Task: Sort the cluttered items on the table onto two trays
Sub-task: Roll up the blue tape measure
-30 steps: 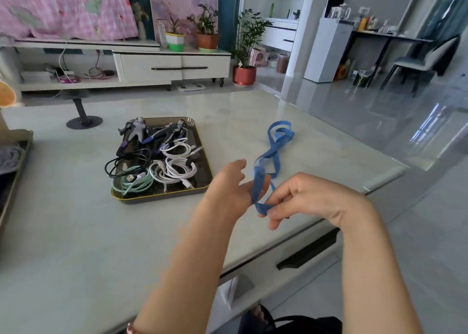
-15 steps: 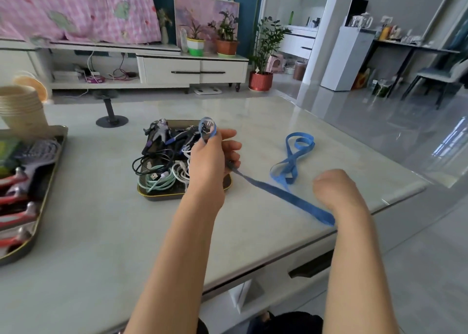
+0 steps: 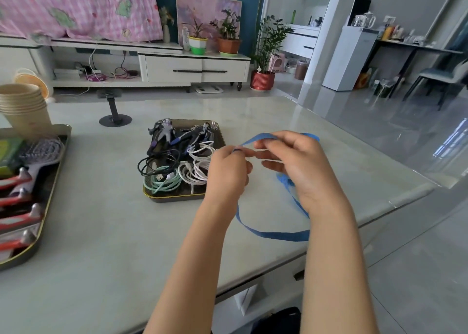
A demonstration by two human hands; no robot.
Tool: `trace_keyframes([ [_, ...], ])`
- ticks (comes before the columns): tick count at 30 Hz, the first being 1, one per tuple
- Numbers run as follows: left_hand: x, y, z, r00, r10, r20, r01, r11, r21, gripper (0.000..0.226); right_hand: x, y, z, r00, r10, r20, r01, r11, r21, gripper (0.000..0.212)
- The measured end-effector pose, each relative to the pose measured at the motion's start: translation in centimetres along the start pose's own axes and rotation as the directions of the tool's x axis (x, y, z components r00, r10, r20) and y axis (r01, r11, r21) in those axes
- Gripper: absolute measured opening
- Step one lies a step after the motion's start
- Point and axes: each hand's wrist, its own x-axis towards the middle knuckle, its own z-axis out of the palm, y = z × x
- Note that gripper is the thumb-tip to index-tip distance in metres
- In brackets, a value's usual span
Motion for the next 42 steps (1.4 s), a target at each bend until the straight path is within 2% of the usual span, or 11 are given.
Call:
trace_keyframes([
  [5, -0.3, 0.2, -1.4, 0.965, -0.026, 0.263, 0.002, 0.996, 0.093, 0.008, 0.4, 0.1, 0.5, 0.998, 0.054, -0.032, -0.049, 0.989, 0.137, 0.030],
  [8, -0.5, 0.4, -2.0, 0.909, -0.119, 0.400, 0.108, 0.993, 0.049, 0.011, 0.9, 0.8, 1.1, 0.998, -0.017, -0.068, 0.002, 0.976, -0.220, 0.037],
  [10, -0.2, 0.7, -2.1, 0.902, -0.147, 0.406, 0.166, 0.986, -0.012, 0.025, 1.0, 1.1, 1.3, 0.999, -0.042, 0.015, 0.044, 0.936, -0.350, 0.043],
  [12, 0.1, 0.8, -2.3, 0.918, -0.134, 0.373, 0.181, 0.979, -0.093, 0.041, 0.7, 1.1, 1.6, 0.994, -0.001, 0.109, 0.036, 0.947, -0.320, 0.042],
  [15, 0.3, 0.3, -2.6, 0.957, -0.036, 0.288, 0.076, 0.989, -0.129, 0.038, 0.8, 1.1, 1.9, 0.989, -0.015, 0.149, 0.064, 0.942, -0.329, 0.037],
  [19, 0.5, 0.0, -3.4, 0.955, 0.031, 0.294, 0.018, 0.987, -0.161, 0.029, 0.8, 1.2, 2.8, 0.989, 0.065, 0.131, -0.062, 0.998, -0.027, 0.044],
  [22, 0.4, 0.2, -3.8, 0.961, 0.027, 0.276, 0.037, 0.974, -0.223, 0.031, 0.5, 0.9, 3.0, 0.932, 0.176, 0.318, -0.244, 0.951, 0.188, 0.036],
  [25, 0.2, 0.3, -4.5, 0.971, -0.011, 0.237, 0.088, 0.943, -0.320, 0.037, 0.4, 1.0, 3.2, 0.840, 0.225, 0.493, -0.372, 0.901, 0.223, 0.028],
  [31, -0.9, -2.1, -6.1, 1.000, 0.009, -0.013, -0.013, 0.938, -0.345, 0.037, -0.1, 1.9, 4.0, 0.707, 0.343, 0.619, -0.344, 0.931, -0.123, 0.023],
  [37, -4.0, -2.8, -7.9, 0.998, 0.005, 0.058, 0.026, 0.855, -0.519, 0.047, -0.7, 1.6, 4.4, 0.741, 0.319, 0.592, -0.224, 0.947, -0.231, 0.010],
  [42, -8.0, -2.8, -10.1, 0.981, -0.045, 0.191, 0.061, 0.995, -0.078, 0.026, -2.7, 0.2, 3.2, 0.665, 0.373, 0.647, -0.082, 0.898, -0.433, 0.008],
])
